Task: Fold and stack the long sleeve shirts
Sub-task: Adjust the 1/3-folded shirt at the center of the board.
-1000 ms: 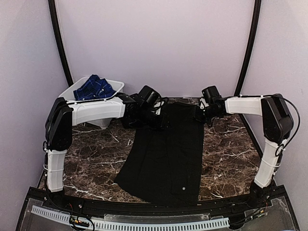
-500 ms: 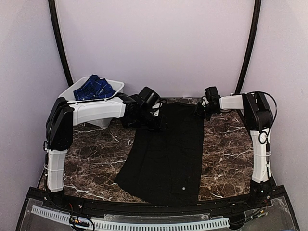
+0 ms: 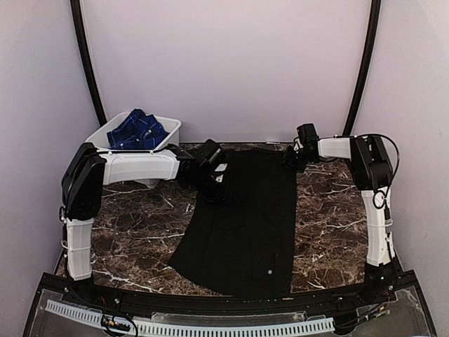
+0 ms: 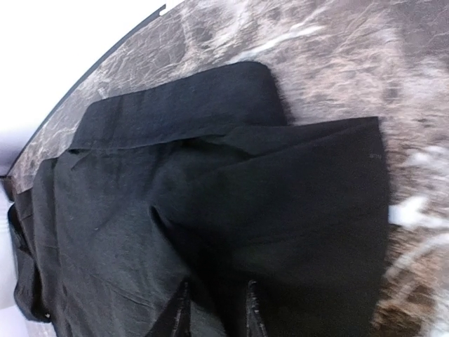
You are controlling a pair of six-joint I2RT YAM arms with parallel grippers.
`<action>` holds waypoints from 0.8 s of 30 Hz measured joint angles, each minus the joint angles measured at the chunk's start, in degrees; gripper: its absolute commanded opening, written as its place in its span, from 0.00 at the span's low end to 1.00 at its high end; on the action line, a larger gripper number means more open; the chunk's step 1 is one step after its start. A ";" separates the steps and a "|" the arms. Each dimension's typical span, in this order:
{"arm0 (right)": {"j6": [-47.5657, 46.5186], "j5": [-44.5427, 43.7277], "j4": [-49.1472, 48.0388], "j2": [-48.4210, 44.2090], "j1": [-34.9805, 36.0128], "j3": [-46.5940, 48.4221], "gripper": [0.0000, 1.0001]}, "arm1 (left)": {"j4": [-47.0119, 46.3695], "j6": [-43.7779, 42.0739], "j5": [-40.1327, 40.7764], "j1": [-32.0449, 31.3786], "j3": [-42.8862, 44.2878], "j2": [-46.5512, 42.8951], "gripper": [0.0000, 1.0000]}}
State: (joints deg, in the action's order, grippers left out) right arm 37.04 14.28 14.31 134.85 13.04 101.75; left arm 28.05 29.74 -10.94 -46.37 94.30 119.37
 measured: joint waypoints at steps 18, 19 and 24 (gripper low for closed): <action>-2.99 0.55 -1.29 -17.49 11.67 -16.52 0.22 | 1.36 -1.25 11.45 2.16 -23.76 -14.19 0.42; -2.64 0.94 -1.38 -17.14 12.41 -17.35 0.21 | 1.38 -1.29 11.41 2.16 -24.33 -14.19 0.42; -2.16 0.92 -1.49 -14.56 12.26 -19.02 0.19 | 1.40 -1.29 10.36 1.55 -25.49 -14.19 0.42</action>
State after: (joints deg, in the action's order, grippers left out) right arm 34.87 15.20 12.82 120.29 25.30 82.74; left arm 29.45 28.45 -0.58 -44.82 68.82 105.19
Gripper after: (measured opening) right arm 0.205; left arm 0.420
